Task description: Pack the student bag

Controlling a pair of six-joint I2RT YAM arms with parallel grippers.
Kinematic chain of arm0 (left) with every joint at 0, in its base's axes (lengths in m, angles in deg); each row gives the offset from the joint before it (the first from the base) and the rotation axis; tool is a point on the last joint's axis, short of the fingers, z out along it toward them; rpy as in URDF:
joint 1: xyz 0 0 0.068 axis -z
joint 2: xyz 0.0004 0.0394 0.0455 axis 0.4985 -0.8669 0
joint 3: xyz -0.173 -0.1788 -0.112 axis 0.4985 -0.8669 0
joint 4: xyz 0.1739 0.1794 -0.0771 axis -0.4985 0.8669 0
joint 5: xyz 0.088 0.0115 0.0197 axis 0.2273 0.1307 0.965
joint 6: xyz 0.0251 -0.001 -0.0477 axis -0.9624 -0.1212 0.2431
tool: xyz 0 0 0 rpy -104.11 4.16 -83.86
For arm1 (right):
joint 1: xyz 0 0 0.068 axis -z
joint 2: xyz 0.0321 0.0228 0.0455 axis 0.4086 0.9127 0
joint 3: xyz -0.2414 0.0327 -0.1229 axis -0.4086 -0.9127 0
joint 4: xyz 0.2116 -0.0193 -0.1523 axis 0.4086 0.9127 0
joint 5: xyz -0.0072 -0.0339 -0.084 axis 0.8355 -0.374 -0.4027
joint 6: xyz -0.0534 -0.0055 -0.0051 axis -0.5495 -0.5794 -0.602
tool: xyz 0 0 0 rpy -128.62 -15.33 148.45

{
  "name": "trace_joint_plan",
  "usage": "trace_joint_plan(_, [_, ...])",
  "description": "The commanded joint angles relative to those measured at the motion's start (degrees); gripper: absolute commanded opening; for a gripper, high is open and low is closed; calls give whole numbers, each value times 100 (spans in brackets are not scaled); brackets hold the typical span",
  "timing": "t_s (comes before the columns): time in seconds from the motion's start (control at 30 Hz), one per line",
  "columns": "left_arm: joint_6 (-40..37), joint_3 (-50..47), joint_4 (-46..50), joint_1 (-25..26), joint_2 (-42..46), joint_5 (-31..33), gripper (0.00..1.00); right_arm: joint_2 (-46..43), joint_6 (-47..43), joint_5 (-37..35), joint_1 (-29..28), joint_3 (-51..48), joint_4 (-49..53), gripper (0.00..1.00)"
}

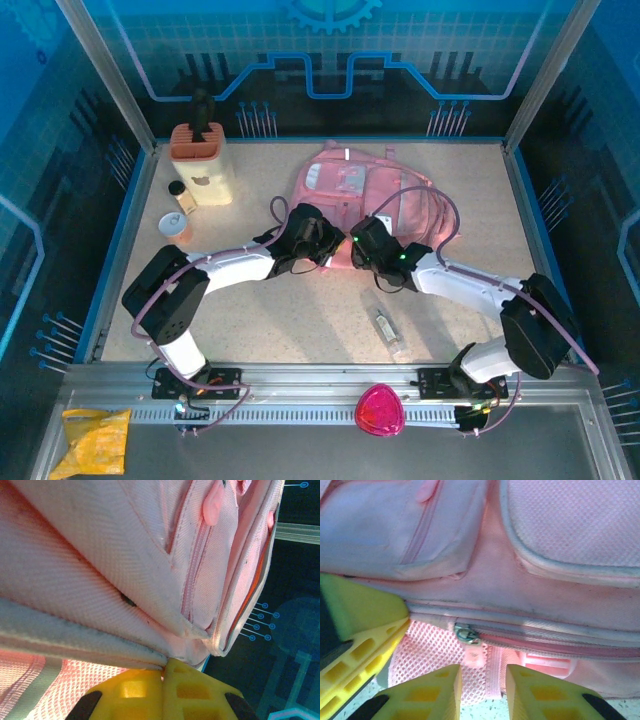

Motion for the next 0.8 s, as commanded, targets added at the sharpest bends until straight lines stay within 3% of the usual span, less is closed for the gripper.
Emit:
trace_joint_plan(0.0, [-121,102,-144,104,290,-137,0,50,-306,233,-49,-71,-48,30])
trace_joint_plan(0.1, [-164,166,-73,106,315,-107,0,213,-563,521,-45,2,-171,37])
trace_joint_plan(0.3, [-179,138,-63,104,352,-86,0,235,-293,211,-24,69,-85,44])
trace_joint_plan(0.5, [-181,170,-69,110,319,-100,0,334,-595,382,122,-42,-460,35])
trace_joint_plan(0.63, [-181,186,-65,111,299,-107,0,612,-504,346,248,226,-163,32])
trace_joint_plan(0.77, [-202,182,-48,113,304,-86,0,733,-491,413,319,174,-376,34])
